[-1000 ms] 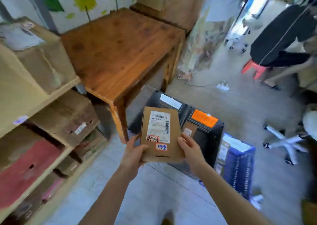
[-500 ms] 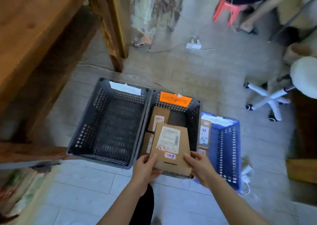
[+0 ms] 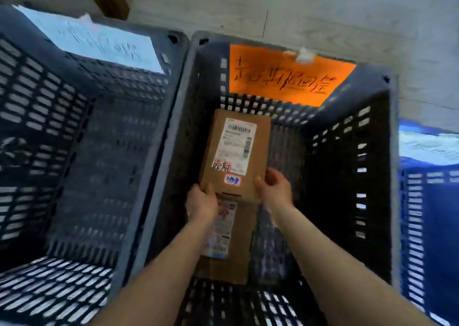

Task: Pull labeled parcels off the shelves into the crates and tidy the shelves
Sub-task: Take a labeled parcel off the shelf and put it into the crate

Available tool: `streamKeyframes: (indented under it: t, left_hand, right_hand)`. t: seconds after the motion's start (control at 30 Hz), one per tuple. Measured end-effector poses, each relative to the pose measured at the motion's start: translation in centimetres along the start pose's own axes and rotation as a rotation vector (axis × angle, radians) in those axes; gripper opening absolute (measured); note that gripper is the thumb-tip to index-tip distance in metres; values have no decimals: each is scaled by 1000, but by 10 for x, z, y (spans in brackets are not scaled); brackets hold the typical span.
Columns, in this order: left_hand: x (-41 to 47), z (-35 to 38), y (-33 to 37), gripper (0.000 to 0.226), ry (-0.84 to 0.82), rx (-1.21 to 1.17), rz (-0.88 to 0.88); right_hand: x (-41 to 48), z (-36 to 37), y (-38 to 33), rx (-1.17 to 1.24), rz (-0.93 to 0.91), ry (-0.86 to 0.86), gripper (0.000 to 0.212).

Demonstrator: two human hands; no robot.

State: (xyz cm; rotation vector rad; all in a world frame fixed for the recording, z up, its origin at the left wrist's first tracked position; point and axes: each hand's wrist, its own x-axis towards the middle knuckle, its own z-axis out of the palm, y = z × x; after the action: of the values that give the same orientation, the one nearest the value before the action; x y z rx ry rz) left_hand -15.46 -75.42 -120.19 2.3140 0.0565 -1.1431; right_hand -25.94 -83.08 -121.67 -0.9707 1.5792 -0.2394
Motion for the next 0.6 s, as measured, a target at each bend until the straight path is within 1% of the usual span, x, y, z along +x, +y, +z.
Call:
streamKeyframes:
  t: [0.03, 0.1, 0.17, 0.23, 0.33, 0.43, 0.5, 0.6]
  left_hand:
    - [15, 7, -2, 35, 15, 20, -3]
    - [34, 14, -5, 39, 22, -33, -22]
    - [33, 13, -4, 42, 18, -51, -37]
    - [17, 5, -2, 40, -21, -4, -22]
    - [-36, -24, 10, 35, -82, 21, 29]
    - [-107, -74, 30, 35, -73, -76, 12]
    - [-157, -118, 45, 37, -61, -192, -20]
    - [-222, -192, 63, 35, -16, -327, -20]
  right_hand:
    - [17, 9, 8, -27, -21, -3, 30]
    - [40, 22, 17, -114, -56, -2, 34]
    - [47, 25, 16, -127, -63, -13, 40]
    - [34, 15, 5, -140, -36, -12, 46]
    - [-15, -15, -28, -238, -28, -2, 47]
    - [-86, -41, -79, -353, -94, -56, 41]
    - [-140, -49, -121, -446, -173, -136, 41]
    - [-227, -37, -188, -607, -329, -329, 44]
